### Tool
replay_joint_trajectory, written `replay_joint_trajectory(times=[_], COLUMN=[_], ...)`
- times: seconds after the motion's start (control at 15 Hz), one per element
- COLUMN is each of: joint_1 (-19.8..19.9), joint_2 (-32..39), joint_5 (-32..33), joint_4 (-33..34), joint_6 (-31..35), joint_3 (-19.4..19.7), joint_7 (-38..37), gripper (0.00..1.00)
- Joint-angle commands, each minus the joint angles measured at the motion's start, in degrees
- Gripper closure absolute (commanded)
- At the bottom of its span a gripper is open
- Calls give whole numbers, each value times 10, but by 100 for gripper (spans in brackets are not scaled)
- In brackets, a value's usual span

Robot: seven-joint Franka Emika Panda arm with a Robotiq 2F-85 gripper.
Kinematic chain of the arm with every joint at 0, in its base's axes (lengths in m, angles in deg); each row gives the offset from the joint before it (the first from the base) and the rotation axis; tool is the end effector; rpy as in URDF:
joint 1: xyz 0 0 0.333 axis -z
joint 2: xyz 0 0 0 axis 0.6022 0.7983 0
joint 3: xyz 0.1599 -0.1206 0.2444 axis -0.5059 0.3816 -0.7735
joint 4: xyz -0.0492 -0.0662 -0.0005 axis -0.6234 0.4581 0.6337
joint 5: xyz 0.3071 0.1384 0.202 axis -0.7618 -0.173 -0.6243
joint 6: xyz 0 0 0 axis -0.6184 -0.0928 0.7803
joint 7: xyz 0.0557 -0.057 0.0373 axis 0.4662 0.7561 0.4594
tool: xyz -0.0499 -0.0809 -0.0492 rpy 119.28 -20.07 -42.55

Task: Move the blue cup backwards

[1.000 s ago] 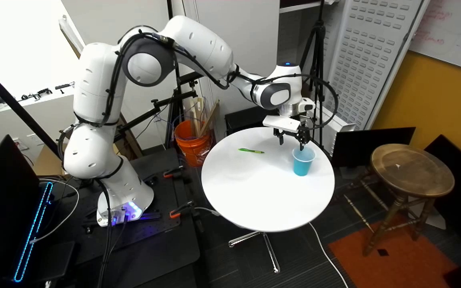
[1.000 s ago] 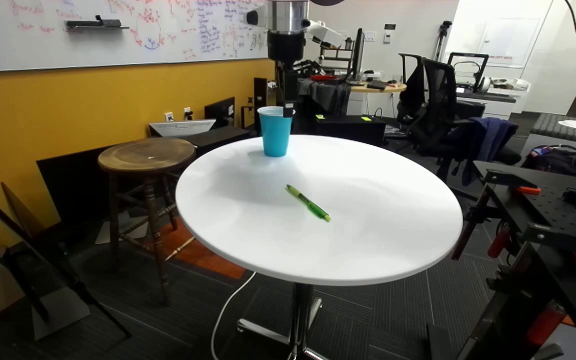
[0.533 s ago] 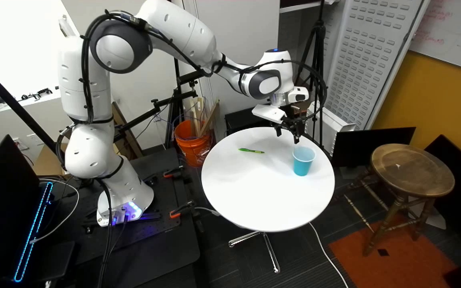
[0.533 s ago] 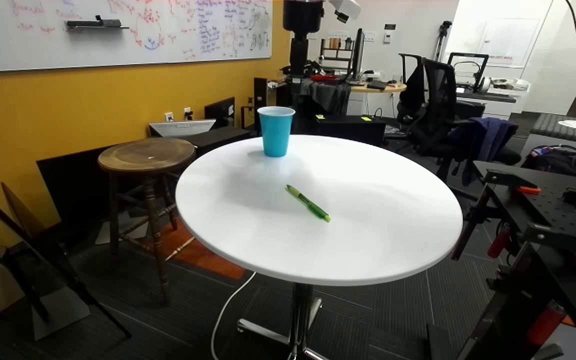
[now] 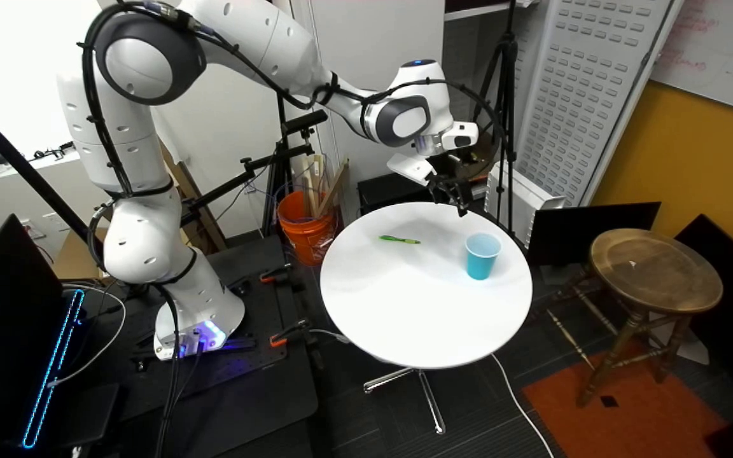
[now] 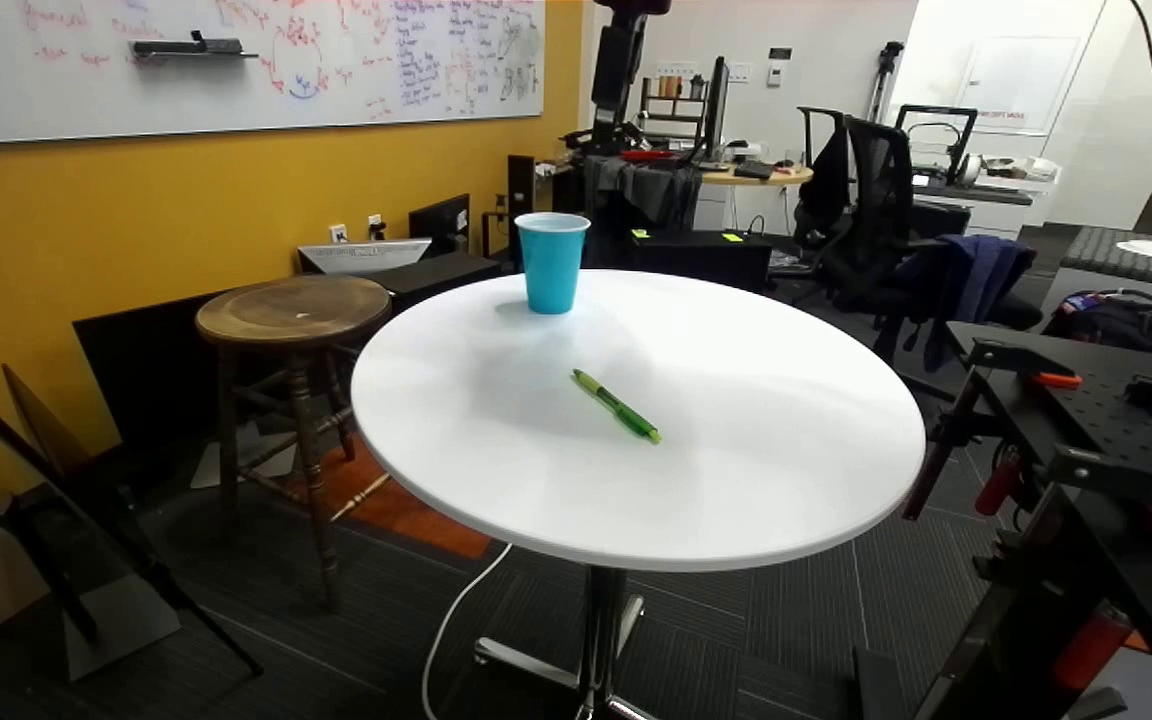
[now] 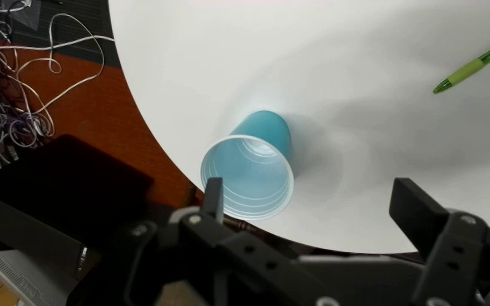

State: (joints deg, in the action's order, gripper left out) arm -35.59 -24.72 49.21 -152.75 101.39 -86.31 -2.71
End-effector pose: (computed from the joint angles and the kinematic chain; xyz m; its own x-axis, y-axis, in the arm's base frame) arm 0.6079 -0.0472 0.3403 0.9715 0.1931 0.1372 0.1582 -0.9600 0.2311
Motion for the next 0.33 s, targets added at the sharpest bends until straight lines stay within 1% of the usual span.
replay_joint_trajectory(times=[0.0,0.27], joint_1=[-1,-1], joint_2=[-5,-9], joint_5=[-1,-1], joint_4=[-4,-9], joint_6=[0,2], joint_3=[1,1], joint_7=[1,1], gripper=[0,0])
